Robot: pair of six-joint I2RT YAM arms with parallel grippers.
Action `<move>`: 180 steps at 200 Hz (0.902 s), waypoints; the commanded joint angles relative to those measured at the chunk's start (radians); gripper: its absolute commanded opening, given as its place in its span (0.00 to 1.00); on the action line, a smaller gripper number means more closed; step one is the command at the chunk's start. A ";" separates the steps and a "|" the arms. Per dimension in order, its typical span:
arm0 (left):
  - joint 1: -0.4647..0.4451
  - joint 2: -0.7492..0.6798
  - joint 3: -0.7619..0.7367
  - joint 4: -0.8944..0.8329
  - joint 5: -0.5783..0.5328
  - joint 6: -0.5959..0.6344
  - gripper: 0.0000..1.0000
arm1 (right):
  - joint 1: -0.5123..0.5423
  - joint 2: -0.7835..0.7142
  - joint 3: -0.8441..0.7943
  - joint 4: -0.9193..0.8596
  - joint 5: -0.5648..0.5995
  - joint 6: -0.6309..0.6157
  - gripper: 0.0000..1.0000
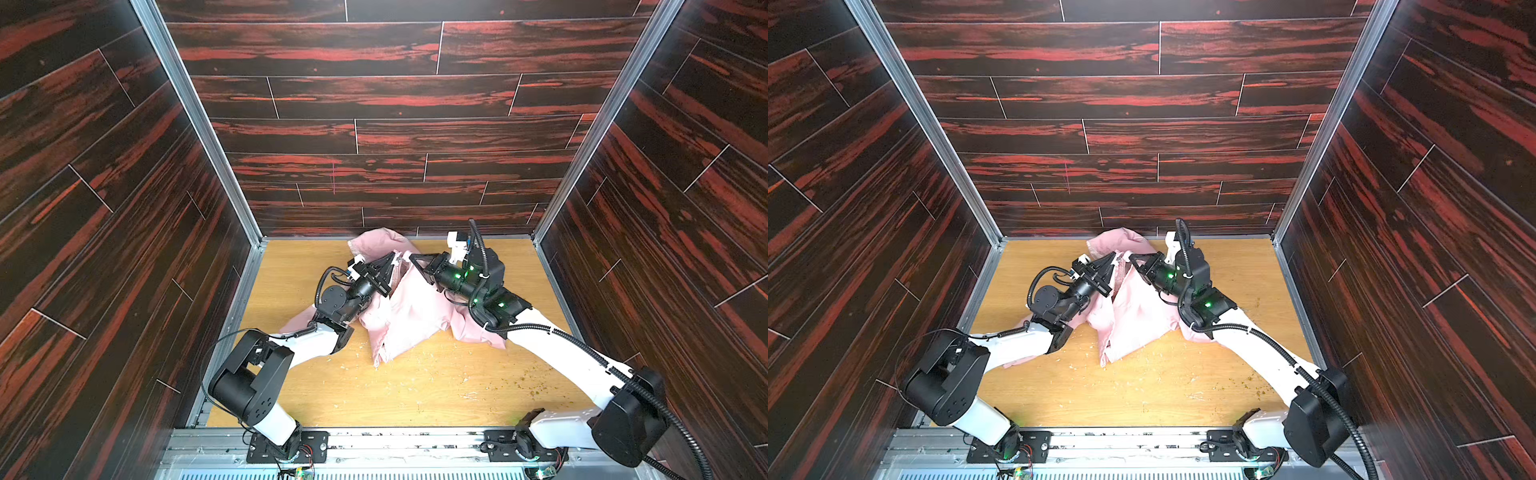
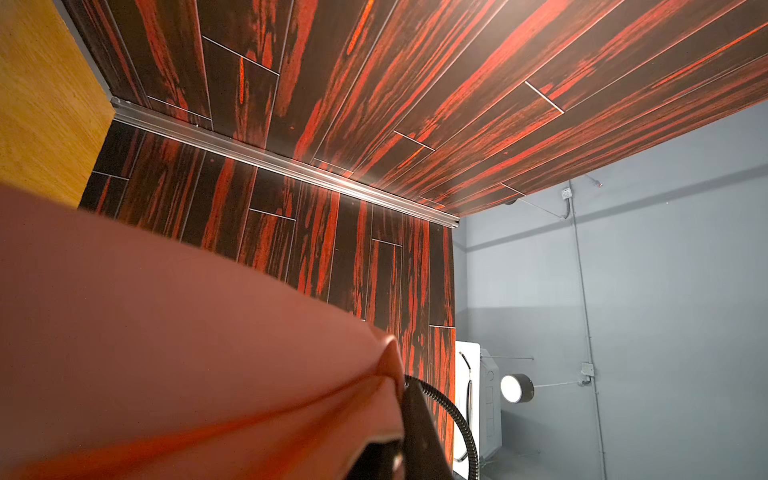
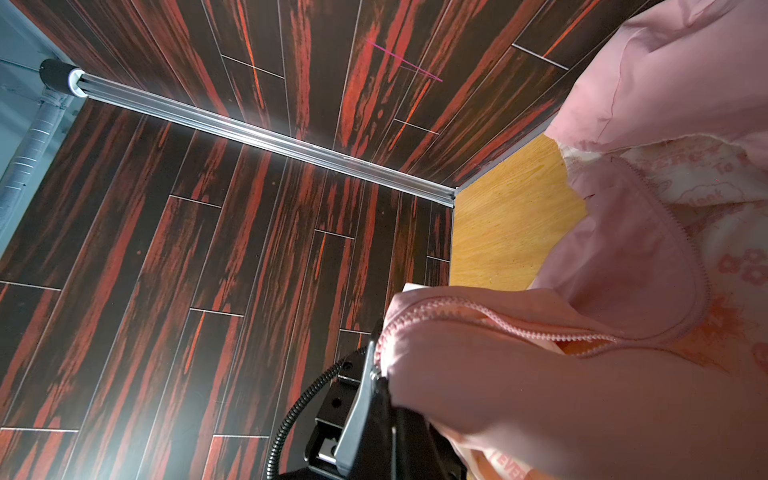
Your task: Zip up the jacket
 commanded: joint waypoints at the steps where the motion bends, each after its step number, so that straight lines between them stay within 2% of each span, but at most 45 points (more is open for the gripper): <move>1: -0.005 -0.034 0.006 0.069 0.013 -0.080 0.00 | 0.009 -0.009 0.011 0.034 -0.005 0.002 0.00; 180: -0.008 -0.042 0.010 0.068 0.009 -0.080 0.00 | 0.011 0.005 0.004 0.023 0.007 0.008 0.00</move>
